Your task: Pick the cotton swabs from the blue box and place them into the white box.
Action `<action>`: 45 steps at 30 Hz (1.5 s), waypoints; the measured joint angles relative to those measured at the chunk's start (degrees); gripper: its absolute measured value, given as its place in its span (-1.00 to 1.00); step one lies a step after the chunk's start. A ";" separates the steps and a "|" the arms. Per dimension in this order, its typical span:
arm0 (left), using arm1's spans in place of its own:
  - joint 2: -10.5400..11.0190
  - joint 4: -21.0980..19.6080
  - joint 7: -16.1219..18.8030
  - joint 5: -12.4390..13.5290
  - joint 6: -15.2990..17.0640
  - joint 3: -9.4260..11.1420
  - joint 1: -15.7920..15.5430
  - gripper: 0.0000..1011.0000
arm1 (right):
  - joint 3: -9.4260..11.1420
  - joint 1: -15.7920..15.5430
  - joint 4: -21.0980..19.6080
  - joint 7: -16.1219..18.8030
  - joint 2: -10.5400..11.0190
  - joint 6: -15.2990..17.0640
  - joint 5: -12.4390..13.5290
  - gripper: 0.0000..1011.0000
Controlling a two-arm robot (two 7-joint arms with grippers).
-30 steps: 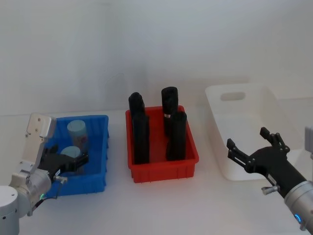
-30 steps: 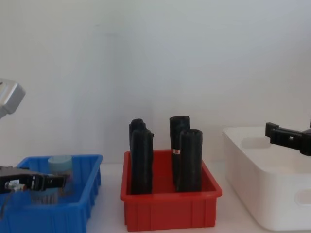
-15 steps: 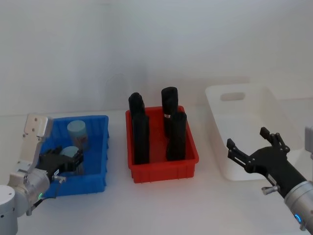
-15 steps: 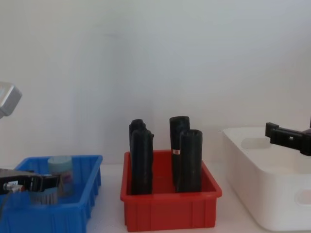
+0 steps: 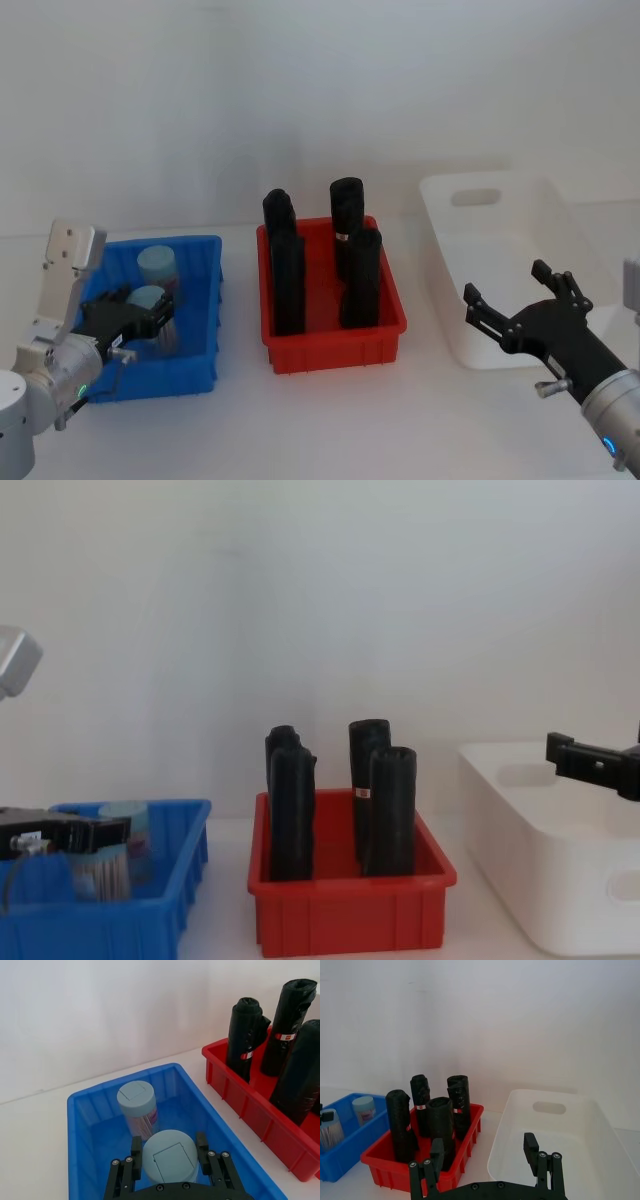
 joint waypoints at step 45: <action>1.75 -17.68 -18.27 1.70 8.36 -0.18 -2.43 0.28 | 0.00 0.00 0.00 0.00 0.00 0.00 0.00 0.98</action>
